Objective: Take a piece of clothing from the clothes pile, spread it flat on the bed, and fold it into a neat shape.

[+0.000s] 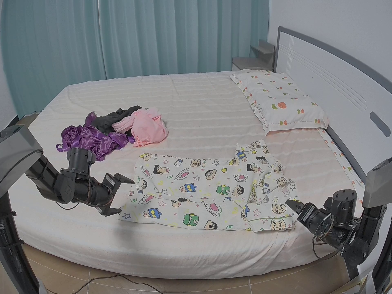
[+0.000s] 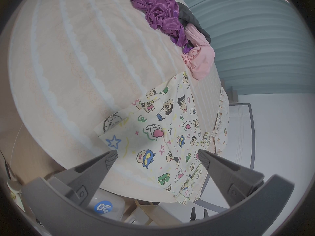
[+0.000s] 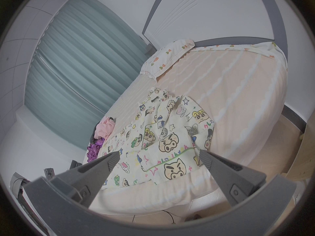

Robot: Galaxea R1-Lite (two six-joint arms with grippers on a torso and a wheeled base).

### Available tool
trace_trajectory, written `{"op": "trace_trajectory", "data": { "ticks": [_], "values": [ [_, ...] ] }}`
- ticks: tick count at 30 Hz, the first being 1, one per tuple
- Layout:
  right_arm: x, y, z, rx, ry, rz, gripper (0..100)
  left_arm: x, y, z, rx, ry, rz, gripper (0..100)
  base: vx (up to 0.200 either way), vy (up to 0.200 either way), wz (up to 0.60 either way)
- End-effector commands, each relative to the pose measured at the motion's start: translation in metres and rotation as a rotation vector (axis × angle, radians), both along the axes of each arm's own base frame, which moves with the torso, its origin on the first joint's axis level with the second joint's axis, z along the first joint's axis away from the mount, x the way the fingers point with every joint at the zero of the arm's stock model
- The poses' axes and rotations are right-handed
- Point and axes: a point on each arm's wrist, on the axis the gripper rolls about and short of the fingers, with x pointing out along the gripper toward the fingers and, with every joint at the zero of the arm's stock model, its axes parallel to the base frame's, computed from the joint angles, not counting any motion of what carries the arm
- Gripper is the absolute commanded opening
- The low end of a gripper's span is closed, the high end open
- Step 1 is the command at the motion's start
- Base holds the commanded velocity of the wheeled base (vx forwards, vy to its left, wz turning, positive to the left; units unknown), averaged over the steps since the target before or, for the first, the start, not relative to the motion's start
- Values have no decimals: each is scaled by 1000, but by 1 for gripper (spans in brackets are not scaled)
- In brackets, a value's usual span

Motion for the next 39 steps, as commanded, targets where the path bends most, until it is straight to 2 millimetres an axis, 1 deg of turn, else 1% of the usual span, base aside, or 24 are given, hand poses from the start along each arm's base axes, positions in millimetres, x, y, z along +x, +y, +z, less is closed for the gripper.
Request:
{"op": "trace_trajectory", "data": {
  "ticks": [1, 7, 12, 15, 16, 17, 18, 21, 23, 25, 27, 31, 33, 35, 36, 39],
  "values": [
    [-4, 2, 4, 6, -16, 15, 100, -7, 0, -1, -1, -5, -5, 100, 200, 0, 0],
    [-10, 9, 3, 3, -7, 53, 100, -16, -2, -7, 20, -46, -47, 100, 200, 0, 0],
    [-14, 11, 2, -5, 7, 67, 100, -30, -5, -19, 108, -127, -159, 100, 0, 0, 0],
    [-26, 18, -2, -35, 40, 127, 100, -33, -5, -21, 150, -201, -209, 100, 0, 0, 0],
    [-27, 20, -2, -38, 39, 141, 100, -33, -5, -22, 158, -211, -217, 100, 0, 0, 0],
    [-31, 27, -1, -45, 35, 180, 100, -31, -3, -27, 199, -233, -253, 100, 0, 0, 0],
    [-33, 30, -2, -49, 36, 193, 100, -29, -1, -30, 228, -247, -277, 100, 0, 0, 0],
    [-33, 33, -9, -78, 57, 181, 100, -29, 7, -42, 337, -275, -370, 100, 0, 0, 0],
    [-34, 35, -17, -112, 85, 170, 100, -31, 12, -46, 399, -292, -424, 100, 0, 0, 0],
    [-35, 37, -21, -145, 94, 163, 100, -35, 16, -48, 429, -296, -449, 100, 0, 0, 0],
    [-36, 38, -21, -152, 92, 163, 100, -38, 18, -50, 444, -294, -464, 100, 0, 0, 0],
    [-37, 40, -20, -150, 87, 171, 100, -43, 28, -55, 471, -285, -478, 100, 0, 0, 0],
    [-37, 40, -20, -152, 86, 171, 100, -43, 28, -61, 479, -275, -495, 100, 0, 0, 0],
    [-37, 40, -20, -152, 86, 171, 100, -43, 28, -62, 479, -273, -497, 100, 0, 0, 0],
    [-37, 40, -19, -147, 80, 170, 100, -45, 28, -66, 494, -265, -514, 100, 0, 0, 0],
    [-37, 40, -16, -137, 69, 178, 100, -52, 27, -68, 476, -256, -521, 100, 0, 0, 0]
  ]
}}
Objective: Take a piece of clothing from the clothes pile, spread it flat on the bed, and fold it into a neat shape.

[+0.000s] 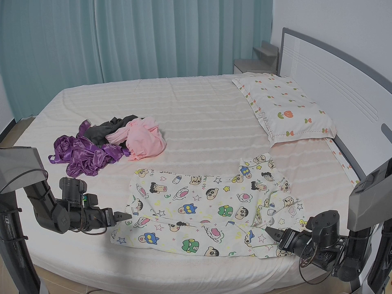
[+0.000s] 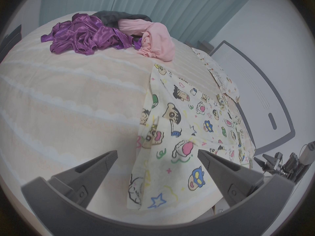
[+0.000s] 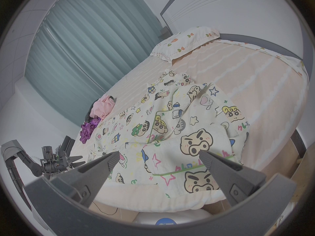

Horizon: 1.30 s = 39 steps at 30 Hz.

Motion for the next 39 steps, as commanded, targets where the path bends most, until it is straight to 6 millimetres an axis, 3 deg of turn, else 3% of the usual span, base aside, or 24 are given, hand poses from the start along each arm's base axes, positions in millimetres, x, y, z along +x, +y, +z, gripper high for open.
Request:
{"op": "trace_trajectory", "data": {
  "ticks": [1, 10, 29, 30, 39],
  "values": [
    [-3, -1, 2, 8, -5, 10, 100, -7, -1, -9, -7, 32, -11, 100, 0, 0, 0],
    [-6, 3, 2, 9, -3, 31, 100, 5, -25, -18, -45, -40, -42, 100, 0, 0, 0],
    [-6, 3, 2, 12, -3, 33, 100, 14, -26, -30, -58, -65, -24, 100, 0, 0, 0],
    [-6, 3, 2, 11, -2, 33, 100, 14, -26, -29, -58, -67, -24, 0, 0, 0, 0],
    [-6, 3, 2, 11, -2, 29, 100, 8, -17, -22, -58, -67, 4, 0, 0, 0, 0]
  ]
}}
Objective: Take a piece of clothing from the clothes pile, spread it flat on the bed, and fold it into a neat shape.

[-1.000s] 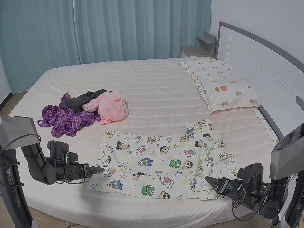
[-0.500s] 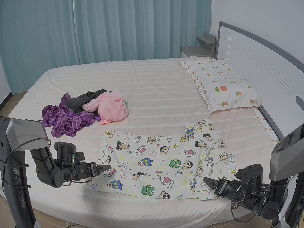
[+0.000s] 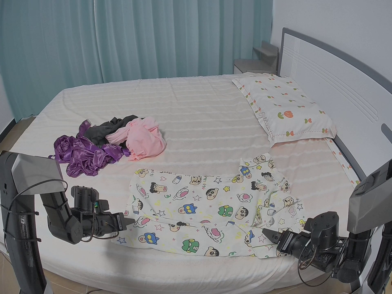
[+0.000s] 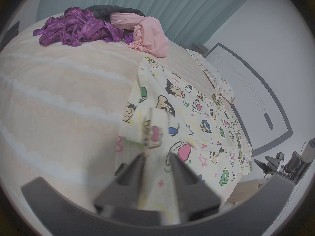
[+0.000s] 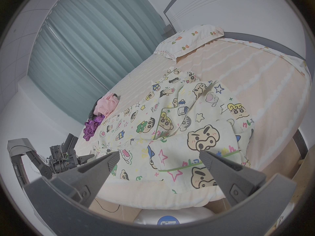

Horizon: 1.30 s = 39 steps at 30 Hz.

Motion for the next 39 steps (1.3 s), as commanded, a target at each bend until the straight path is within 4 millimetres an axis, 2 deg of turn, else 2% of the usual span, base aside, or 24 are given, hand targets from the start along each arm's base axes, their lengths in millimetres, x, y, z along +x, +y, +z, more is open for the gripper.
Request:
{"op": "trace_trajectory", "data": {
  "ticks": [1, 8, 28, 39],
  "values": [
    [-3, -2, 0, 0, 1, -2, 100, -3, 3, 5, 0, -7, 10, 0, 0, 0, 0],
    [-3, -2, 1, -1, -2, -6, 100, -9, 6, 9, 7, -4, 22, 0, 0, 0, 0],
    [-3, -2, 0, -2, 0, -5, 100, -28, 14, 4, 46, 58, 61, 0, 0, 0, 0],
    [-3, -2, 0, -4, 1, -7, 100, -29, 22, 1, 46, 68, 88, 0, 0, 0, 0]
  ]
}}
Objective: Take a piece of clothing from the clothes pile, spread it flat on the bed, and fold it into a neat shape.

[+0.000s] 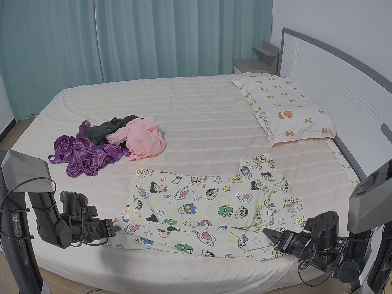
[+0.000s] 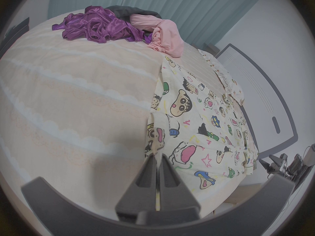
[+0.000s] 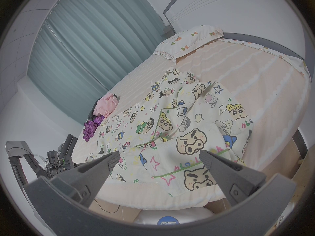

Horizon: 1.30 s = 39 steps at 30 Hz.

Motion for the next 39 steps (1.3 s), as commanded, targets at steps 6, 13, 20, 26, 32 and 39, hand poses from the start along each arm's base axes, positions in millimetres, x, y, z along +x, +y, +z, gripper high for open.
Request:
{"op": "trace_trajectory", "data": {
  "ticks": [6, 13, 20, 26, 32, 39],
  "values": [
    [-2, -3, 0, -2, 4, -6, 100, 0, -1, 0, -2, -1, 1, 100, 0, 0, 0],
    [-2, -4, 1, -5, -4, -8, 100, 0, 3, 9, -27, -21, 39, 100, 0, 0, 0],
    [7, -19, 17, 13, -76, -73, 100, -5, -4, 43, -227, -27, 178, 100, 0, 0, 0],
    [19, -26, 31, 48, -154, -124, 100, -6, -5, 66, -334, -51, 244, 100, 0, 0, 0],
    [21, -26, 32, 44, -166, -126, 100, -5, -5, 61, -356, -33, 263, 100, 133, 0, 0],
    [21, -25, 32, 18, -175, -107, 100, -7, -6, 55, -351, -40, 256, 100, 143, 0, 0]
  ]
}}
